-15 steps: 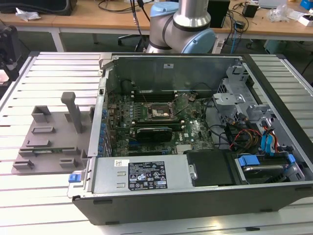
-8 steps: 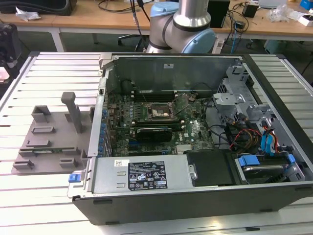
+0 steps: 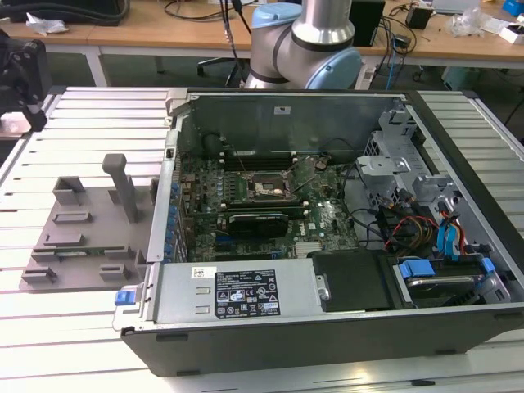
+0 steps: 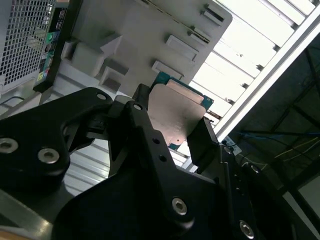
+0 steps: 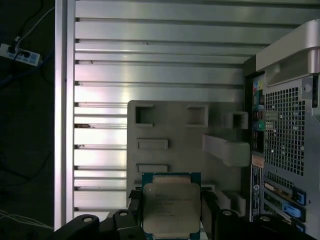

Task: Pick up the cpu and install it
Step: 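Pick up the cpu and move it towards the insertion slot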

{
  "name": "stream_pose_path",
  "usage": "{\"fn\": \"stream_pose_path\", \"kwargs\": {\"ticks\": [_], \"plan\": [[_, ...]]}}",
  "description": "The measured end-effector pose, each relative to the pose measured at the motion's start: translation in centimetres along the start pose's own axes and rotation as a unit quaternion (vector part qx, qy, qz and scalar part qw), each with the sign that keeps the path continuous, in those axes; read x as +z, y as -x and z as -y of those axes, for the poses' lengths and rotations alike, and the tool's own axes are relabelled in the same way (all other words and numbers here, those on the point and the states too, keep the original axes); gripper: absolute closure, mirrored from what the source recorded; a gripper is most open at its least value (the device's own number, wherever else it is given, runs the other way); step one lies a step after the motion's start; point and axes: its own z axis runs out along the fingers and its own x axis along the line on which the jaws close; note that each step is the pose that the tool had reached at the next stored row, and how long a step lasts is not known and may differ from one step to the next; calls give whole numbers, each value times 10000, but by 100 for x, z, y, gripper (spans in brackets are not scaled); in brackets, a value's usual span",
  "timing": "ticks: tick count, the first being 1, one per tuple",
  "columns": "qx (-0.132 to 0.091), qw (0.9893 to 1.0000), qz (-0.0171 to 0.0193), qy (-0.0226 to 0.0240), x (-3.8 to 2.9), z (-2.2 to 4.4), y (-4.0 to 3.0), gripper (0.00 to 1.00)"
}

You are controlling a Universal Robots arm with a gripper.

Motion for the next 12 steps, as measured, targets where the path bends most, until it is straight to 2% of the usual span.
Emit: {"fn": "stream_pose_path", "kwargs": {"ticks": [5,6,12], "plan": [[0,10000,0,0,5,3,181,45],[0,10000,1,0,8,4,243,45],[0,10000,0,0,13,6,459,45]]}}
